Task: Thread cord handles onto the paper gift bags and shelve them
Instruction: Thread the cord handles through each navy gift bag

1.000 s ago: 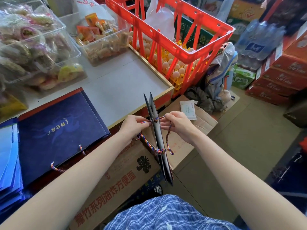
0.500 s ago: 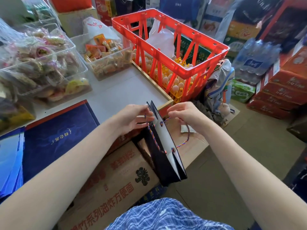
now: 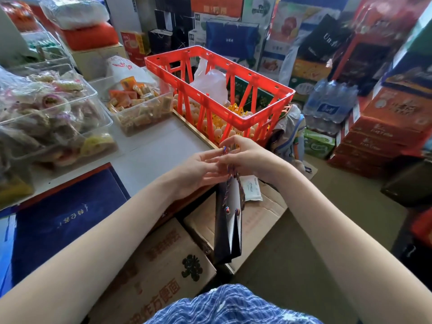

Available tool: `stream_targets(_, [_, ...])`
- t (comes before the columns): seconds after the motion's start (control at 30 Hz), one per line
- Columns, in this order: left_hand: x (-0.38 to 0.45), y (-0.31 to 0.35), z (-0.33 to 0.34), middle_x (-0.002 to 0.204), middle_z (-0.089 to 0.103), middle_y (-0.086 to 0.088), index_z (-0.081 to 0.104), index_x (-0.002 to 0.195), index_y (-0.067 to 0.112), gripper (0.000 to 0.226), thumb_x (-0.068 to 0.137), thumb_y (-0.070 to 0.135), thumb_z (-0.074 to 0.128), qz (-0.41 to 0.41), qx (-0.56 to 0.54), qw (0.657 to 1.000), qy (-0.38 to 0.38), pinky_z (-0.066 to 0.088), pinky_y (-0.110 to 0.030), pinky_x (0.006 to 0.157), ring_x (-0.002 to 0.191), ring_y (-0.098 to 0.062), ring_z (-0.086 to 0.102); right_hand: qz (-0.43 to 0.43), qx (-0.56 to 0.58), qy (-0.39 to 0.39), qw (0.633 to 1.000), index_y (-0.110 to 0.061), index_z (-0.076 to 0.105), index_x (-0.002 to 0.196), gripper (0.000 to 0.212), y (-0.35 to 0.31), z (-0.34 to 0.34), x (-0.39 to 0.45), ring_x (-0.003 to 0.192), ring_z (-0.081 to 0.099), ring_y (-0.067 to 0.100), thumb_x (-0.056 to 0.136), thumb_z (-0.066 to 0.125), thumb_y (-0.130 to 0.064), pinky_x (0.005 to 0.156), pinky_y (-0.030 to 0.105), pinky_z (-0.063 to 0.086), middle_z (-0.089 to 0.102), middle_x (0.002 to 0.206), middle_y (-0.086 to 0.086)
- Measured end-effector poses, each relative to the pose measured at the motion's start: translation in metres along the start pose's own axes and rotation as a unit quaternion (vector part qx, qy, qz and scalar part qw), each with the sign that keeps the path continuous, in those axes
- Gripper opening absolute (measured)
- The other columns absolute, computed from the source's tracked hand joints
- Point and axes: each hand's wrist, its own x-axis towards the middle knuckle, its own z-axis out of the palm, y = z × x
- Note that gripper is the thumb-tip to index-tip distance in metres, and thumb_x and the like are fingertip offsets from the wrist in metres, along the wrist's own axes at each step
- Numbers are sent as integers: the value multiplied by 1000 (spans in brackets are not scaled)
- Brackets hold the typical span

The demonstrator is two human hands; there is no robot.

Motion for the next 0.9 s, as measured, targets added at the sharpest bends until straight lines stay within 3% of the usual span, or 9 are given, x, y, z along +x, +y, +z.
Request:
stream_targets(0.1, [0,4,-4,100,68,-6,60,111,19,24,92,5,52,17,50,997,51,56,-29,81,88,-19,68,-1,106,51,993,-6,47,119,33,-5,1,-2,63,61,15,89,58,0,52,24,54,58,90,12])
stream_targets(0.2, [3,-6,-18,106,61,-9,62,101,14,11,90,17,59,-28,82,985,148,57,-32,79,98,-21,61,-11,130,60,990,-6,49,114,26,-5,-3,-6,58,52,13,90,52,4,49,20,49,51,88,11])
stream_targets(0.3, [7,-23,-14,106,58,-6,59,104,9,30,84,32,66,-116,199,966,122,52,-33,86,104,-19,55,-27,180,20,983,-2,47,119,32,-11,0,-12,65,57,19,90,45,11,57,29,56,48,86,10])
stream_targets(0.5, [24,-30,6,99,61,-8,56,95,9,25,80,21,72,-116,268,951,99,52,-29,74,96,-21,59,-59,189,32,980,-2,45,120,35,-16,6,-19,80,63,23,89,41,14,77,41,58,46,99,17])
stream_targets(0.63, [24,-33,-19,84,60,-6,56,80,13,12,83,12,68,-86,267,953,119,53,-28,67,76,-15,59,-39,238,93,966,-6,45,112,28,-10,-13,-24,76,61,25,90,43,11,74,40,57,56,89,16])
stream_targets(0.7, [28,-34,-27,78,62,-4,62,75,14,10,81,14,71,-36,368,918,142,49,-30,70,75,-18,58,-54,238,106,964,-6,46,109,27,-6,-16,-24,72,62,25,90,41,13,69,34,58,58,82,13])
stream_targets(0.77, [27,-28,-29,81,65,-4,70,82,12,4,80,15,70,17,494,854,160,43,-24,71,79,-19,58,-96,80,143,982,-9,50,108,27,-1,-20,-17,80,63,24,89,44,9,75,34,57,60,90,12])
stream_targets(0.8, [24,-23,-28,83,66,-4,71,86,10,8,80,15,69,31,533,830,163,41,-23,70,81,-19,58,-118,-102,153,976,-13,52,113,29,2,-23,-12,94,60,26,88,50,2,86,38,53,58,104,12])
stream_targets(0.9, [13,-1,-32,87,69,-8,72,90,6,12,82,14,67,46,563,816,122,37,-22,66,77,-16,57,-91,-546,63,830,-30,35,139,65,20,-23,5,136,17,34,83,66,-20,115,52,16,20,149,6])
